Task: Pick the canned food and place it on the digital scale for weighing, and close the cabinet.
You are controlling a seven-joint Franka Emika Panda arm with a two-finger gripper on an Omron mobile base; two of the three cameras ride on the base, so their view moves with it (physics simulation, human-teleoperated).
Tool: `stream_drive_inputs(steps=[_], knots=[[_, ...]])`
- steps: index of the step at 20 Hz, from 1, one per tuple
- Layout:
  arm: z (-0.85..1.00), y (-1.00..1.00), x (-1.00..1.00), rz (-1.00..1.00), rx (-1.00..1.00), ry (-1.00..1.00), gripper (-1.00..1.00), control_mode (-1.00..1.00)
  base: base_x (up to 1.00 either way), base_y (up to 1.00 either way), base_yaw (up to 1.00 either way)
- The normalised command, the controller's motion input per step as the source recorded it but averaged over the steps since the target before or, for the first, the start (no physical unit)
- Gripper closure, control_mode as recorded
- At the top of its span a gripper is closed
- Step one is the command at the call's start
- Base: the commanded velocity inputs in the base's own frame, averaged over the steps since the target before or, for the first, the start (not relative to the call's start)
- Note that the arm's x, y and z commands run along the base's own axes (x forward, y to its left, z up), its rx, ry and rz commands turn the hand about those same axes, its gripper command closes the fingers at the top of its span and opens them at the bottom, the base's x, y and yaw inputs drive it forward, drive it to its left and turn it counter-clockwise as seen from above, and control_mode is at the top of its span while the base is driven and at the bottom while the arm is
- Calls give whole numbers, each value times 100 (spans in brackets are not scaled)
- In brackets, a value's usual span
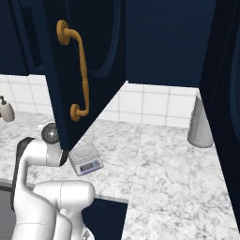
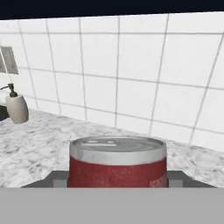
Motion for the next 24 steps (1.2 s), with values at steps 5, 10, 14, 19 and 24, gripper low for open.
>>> stream_drive_inputs(steps=[5, 10, 14, 19, 24], knots=[[-68, 14, 1, 31, 0, 0, 100, -100, 0, 0, 0], [-79, 49, 22, 18, 6, -8, 100, -100, 0, 0, 0], [-48, 0, 38, 26, 17, 0, 100, -100, 0, 0, 0], [-53, 0, 23, 24, 5, 2, 100, -100, 0, 0, 0], [-26, -2, 0, 13, 0, 2, 100, -100, 0, 0, 0]])
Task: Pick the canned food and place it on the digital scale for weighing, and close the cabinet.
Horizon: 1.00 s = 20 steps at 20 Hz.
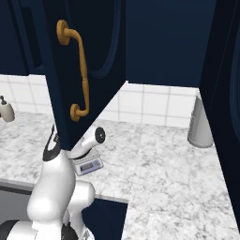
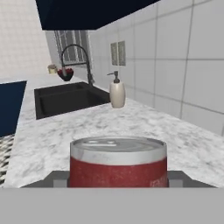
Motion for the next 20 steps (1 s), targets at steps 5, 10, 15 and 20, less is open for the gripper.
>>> stream_drive_inputs(steps=[5, 10, 15, 20], knots=[[-28, -20, 0, 1, 8, 0, 100, -100, 0, 0, 0], [-51, 0, -2, 0, 15, 0, 100, -100, 0, 0, 0], [-9, -16, -2, 0, 9, 0, 100, -100, 0, 0, 0], [-26, -2, 0, 0, 1, 0, 100, -100, 0, 0, 0]])
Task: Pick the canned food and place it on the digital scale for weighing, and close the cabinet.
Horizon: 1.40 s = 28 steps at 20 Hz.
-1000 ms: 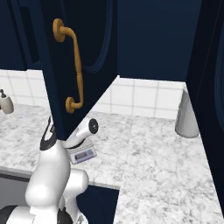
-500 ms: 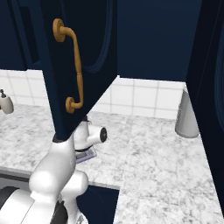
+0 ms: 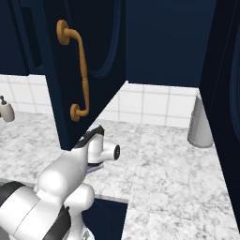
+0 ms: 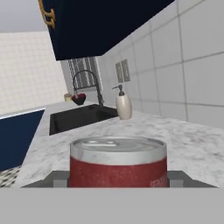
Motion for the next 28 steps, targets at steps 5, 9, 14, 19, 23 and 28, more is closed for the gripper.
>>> stream_drive_inputs(steps=[5, 9, 14, 19, 23, 28], knots=[[-10, -18, 0, 0, 0, 0, 100, -100, 0, 0, 0], [-15, -27, 1, 0, 0, 0, 100, -100, 0, 0, 0], [-31, -1, 10, 0, 0, 0, 100, -100, 0, 0, 0], [-11, -8, 25, 0, 0, -1, 100, -100, 0, 0, 0], [-16, -4, -1, 0, 0, -10, -100, -100, 0, 0, 0], [-8, 1, -2, 0, 0, -6, -100, -100, 0, 0, 0]])
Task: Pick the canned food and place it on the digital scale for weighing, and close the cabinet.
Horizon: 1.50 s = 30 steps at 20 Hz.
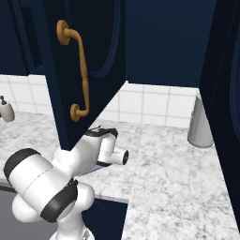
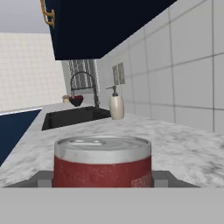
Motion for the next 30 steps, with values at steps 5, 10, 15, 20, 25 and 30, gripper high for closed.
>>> stream_drive_inputs(steps=[5, 10, 15, 20, 25, 30], knots=[[2, 0, -7, 0, 0, -12, -100, -100, 0, 0, 0], [3, 0, -7, 0, 0, -10, -100, -100, 0, 0, 0], [18, -2, -22, 0, 1, -19, -100, -100, 0, 0, 0], [18, 0, -2, 0, 5, -13, -100, -100, 0, 0, 0], [21, -18, -10, 0, 7, -7, -100, -100, 0, 0, 0], [9, -32, -22, 0, 11, -6, -100, -100, 0, 0, 0]])
